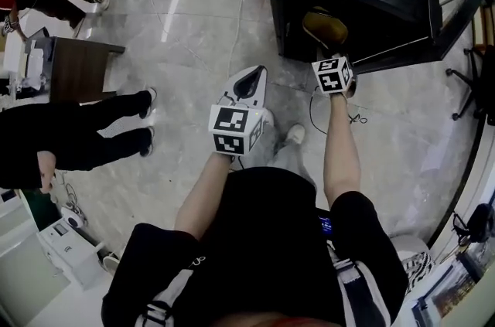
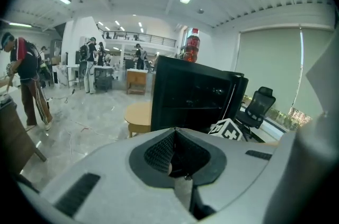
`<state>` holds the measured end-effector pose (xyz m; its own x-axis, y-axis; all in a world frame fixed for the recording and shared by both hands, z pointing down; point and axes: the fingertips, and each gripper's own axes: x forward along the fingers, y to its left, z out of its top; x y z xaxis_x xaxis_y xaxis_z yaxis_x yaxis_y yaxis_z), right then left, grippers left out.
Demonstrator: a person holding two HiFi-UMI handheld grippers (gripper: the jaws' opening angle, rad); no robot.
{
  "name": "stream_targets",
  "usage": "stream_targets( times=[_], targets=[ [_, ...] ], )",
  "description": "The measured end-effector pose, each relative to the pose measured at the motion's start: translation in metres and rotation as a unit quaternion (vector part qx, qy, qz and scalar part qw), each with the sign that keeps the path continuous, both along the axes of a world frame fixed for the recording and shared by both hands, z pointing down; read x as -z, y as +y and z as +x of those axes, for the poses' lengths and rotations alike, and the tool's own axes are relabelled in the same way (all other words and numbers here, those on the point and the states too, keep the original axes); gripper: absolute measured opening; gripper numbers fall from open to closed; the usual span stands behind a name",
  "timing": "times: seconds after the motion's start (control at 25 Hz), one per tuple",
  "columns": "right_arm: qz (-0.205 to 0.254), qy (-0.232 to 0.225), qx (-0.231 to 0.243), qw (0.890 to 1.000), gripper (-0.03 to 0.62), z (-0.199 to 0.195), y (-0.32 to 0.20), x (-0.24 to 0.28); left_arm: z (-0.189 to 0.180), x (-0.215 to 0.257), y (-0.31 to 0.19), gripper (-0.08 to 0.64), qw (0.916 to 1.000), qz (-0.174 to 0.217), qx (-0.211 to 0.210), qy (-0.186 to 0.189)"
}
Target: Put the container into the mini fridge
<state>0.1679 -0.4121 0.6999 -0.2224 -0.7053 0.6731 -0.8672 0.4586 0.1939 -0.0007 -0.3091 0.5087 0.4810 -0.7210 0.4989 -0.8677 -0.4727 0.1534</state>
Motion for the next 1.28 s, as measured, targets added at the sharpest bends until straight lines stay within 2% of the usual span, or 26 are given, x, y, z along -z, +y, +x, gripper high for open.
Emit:
stream_targets(
  times=[0.12, 0.2, 0.4, 0.6, 0.68, 0.8, 0.96, 1.28],
  targets=[
    [0.054, -0.095, -0.068, 0.992, 0.025, 0.001, 0.025, 0.058, 0.019, 0.016, -0.007, 0.005, 0.9995, 0.024, -0.003, 0.021],
    [0.088, -0.142, -0.088, 0.982, 0.020, 0.005, 0.040, 0.100, 0.035, 0.030, -0.012, 0.005, 0.9982, 0.042, -0.003, 0.043],
    [0.148, -0.249, -0.102, 0.952, 0.012, 0.009, 0.074, 0.187, 0.064, 0.059, -0.015, 0.005, 0.9936, 0.077, 0.008, 0.082],
    [0.204, -0.307, -0.092, 0.925, 0.012, 0.035, 0.107, 0.267, 0.069, 0.102, -0.003, 0.005, 0.9846, 0.131, 0.034, 0.111],
    [0.226, -0.312, -0.088, 0.918, 0.012, 0.044, 0.117, 0.291, 0.066, 0.116, 0.000, 0.005, 0.9809, 0.149, 0.048, 0.115],
    [0.245, -0.297, -0.095, 0.918, 0.011, 0.055, 0.132, 0.314, 0.067, 0.130, 0.008, 0.005, 0.9778, 0.161, 0.056, 0.122],
    [0.284, -0.297, -0.078, 0.908, 0.011, 0.056, 0.144, 0.354, 0.071, 0.141, 0.017, 0.005, 0.9747, 0.173, 0.058, 0.129],
    [0.293, -0.287, -0.062, 0.910, 0.011, 0.054, 0.149, 0.361, 0.082, 0.150, 0.026, 0.005, 0.9730, 0.186, 0.045, 0.129]
  ],
)
